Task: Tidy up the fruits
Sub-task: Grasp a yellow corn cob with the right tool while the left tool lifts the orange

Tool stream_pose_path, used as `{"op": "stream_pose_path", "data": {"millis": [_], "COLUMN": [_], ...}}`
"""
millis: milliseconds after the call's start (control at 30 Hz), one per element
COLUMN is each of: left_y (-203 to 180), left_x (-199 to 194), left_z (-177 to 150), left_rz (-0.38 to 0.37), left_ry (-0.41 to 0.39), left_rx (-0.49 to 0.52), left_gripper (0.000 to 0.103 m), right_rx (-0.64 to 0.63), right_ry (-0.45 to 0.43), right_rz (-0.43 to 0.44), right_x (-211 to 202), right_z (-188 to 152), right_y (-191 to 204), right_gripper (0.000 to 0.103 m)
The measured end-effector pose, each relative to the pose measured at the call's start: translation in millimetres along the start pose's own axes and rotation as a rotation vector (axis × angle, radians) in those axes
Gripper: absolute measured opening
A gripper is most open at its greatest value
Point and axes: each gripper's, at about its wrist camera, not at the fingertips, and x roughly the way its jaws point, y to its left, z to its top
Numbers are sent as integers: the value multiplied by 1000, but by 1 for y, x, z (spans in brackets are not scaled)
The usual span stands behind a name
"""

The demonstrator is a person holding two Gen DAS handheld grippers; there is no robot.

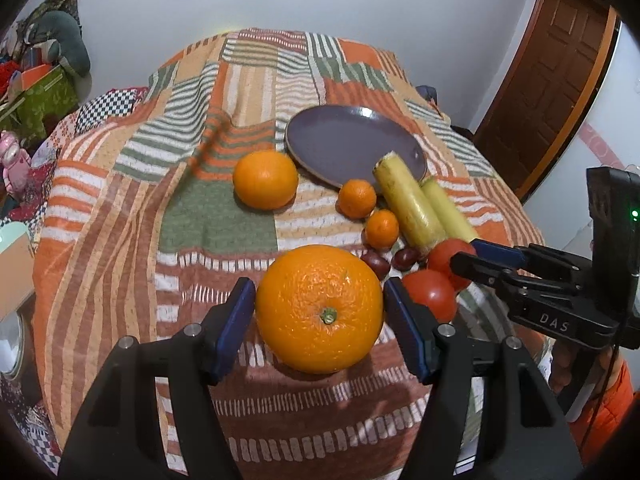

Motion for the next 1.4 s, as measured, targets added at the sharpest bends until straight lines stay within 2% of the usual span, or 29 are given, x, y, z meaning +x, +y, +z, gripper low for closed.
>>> {"op": "stream_pose_path", "data": {"millis": [67, 200, 300, 400, 633, 800, 1033, 1200, 1400], "left_y": [-3, -7, -9, -12, -11, -9, -10, -13, -15], "left_x": [-2, -7, -10, -8, 0, 7, 13, 16, 18], "left_z": [6, 16, 19, 20, 20, 23, 32, 44, 65], "left_rz": [-1, -4, -12, -11, -8, -2, -6, -2, -6], "left_ry": [-14, -45, -58, -53, -37, -29, -33, -49, -78], "left_rx": [5, 15, 16, 26, 27, 26, 17, 27, 31], "left_gripper": [66, 66, 66, 66, 66, 66, 66, 66, 66], "right_rx": [-1, -17, -22, -9, 26, 39, 7, 10, -10], "right_ry": [-27, -76, -74, -67, -3, 53, 99, 74, -18], "right_rz": [5, -15, -39, -57, -105, -60, -40, -30, -52], "right_x": [-9, -23, -20, -14, 16, 35, 52, 44, 18], "right_z": [6, 19, 21, 22, 33, 36, 38, 38, 51], "right_y": [-1, -2, -4, -12, -39, -48, -48, -50, -46], "right_gripper": [24, 24, 25, 31, 31, 32, 35, 32, 30]}}
